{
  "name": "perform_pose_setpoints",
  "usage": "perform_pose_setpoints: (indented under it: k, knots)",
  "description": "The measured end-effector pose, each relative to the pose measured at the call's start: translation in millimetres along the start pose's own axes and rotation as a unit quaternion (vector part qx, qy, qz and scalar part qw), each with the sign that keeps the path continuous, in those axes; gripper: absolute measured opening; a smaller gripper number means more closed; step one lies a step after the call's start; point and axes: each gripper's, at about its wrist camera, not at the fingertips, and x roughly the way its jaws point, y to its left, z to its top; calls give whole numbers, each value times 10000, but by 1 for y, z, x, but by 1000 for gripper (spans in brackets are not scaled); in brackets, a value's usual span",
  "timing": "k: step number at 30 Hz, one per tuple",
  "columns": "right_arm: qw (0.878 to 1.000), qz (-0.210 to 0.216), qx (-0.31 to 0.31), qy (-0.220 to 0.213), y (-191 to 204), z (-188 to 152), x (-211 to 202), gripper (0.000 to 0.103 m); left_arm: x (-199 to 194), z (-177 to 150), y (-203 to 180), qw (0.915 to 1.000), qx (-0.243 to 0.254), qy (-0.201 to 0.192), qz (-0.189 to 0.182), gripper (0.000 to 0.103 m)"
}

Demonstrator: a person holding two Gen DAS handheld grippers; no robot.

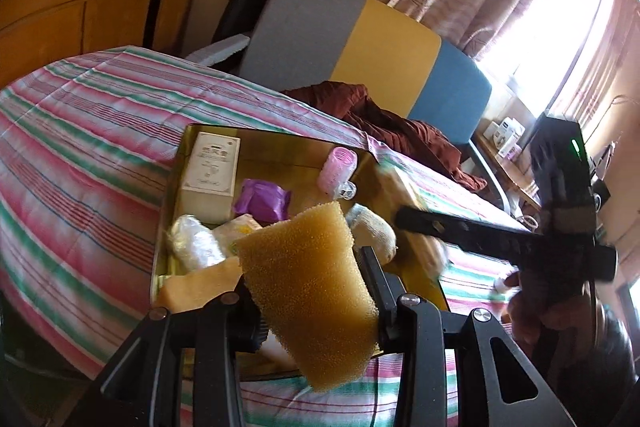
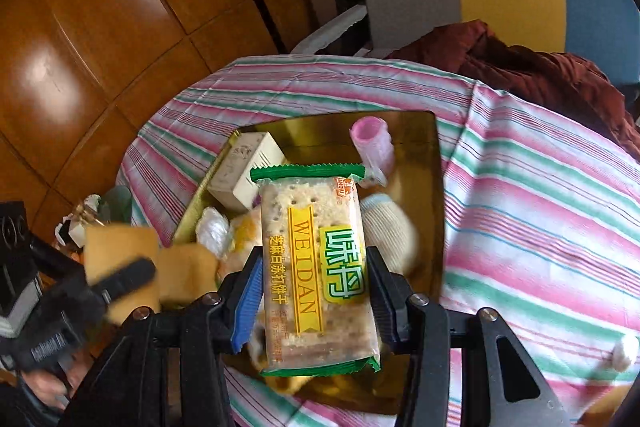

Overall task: Organize objects
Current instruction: 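Carry the sponge and snack pack over the gold tray and open both tools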

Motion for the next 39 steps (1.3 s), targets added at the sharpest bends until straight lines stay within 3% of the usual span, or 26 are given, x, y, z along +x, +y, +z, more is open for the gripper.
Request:
perform_pose_setpoints:
  k: [4,10,18,22,34,37,39]
  knots:
    - [9999,96,29,123,5,26,23,49,13,5,-6,10000,20,66,-40,39]
    - [9996,-169,238,2,1,51,44,53,25,7,-8,9999,47,132,17,39]
    - [9989,-315,317,129,-9,13,36,53,38,0,-6,9995,23,316,92,39]
    - [9982,-418,427,-26,-15,-2,20,59,39,3,-10,9995,73,279,98,39]
    - [9933,-712,838,-345,-35,-20,-4,59,63,20,-34,9992,338,189,-63,40]
    - [9902,-890,1002,-393,-44,-28,-9,59,85,21,-39,9982,295,482,-175,41]
    - [9880,-1030,1063,-448,-50,-33,-16,59,95,19,-40,9975,216,624,-252,49]
